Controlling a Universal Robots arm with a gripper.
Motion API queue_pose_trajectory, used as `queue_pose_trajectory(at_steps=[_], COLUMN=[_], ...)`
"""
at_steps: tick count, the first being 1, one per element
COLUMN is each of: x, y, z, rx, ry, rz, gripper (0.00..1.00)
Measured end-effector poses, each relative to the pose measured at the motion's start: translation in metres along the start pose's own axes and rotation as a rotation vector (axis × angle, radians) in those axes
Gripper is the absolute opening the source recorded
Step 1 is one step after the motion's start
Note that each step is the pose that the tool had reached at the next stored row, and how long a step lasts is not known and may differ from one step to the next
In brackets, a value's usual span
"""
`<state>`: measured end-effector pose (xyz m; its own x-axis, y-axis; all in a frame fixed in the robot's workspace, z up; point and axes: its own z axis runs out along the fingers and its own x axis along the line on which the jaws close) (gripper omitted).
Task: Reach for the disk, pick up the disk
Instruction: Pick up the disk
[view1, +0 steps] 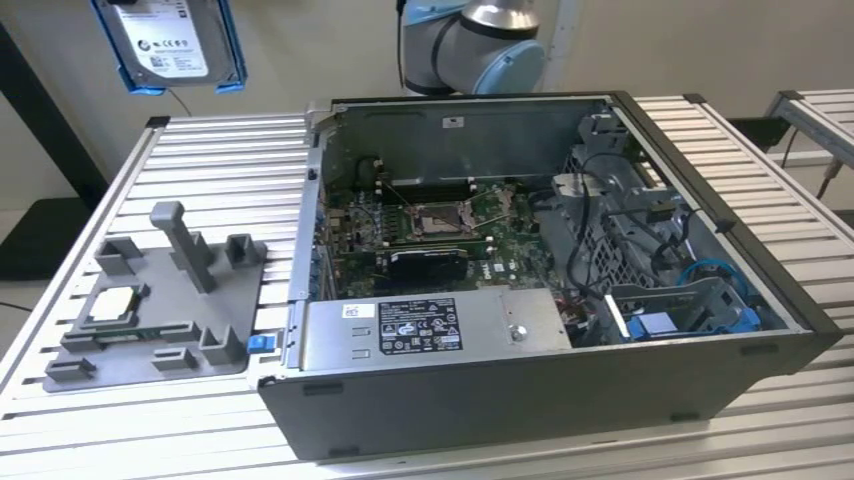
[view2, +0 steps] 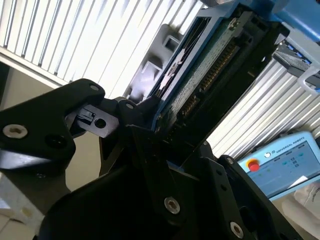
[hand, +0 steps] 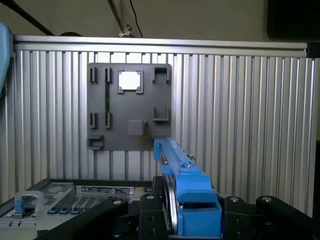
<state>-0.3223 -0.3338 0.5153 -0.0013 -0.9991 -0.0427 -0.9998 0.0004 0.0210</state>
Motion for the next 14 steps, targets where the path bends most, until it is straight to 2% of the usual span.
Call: queue_pose_trajectory(at_steps=[14], x=[0.0], y=[-0.0294], z=[-0.0006], rx=[0.0001], ry=[-0.0001], rz=[0.0], gripper=[0.0])
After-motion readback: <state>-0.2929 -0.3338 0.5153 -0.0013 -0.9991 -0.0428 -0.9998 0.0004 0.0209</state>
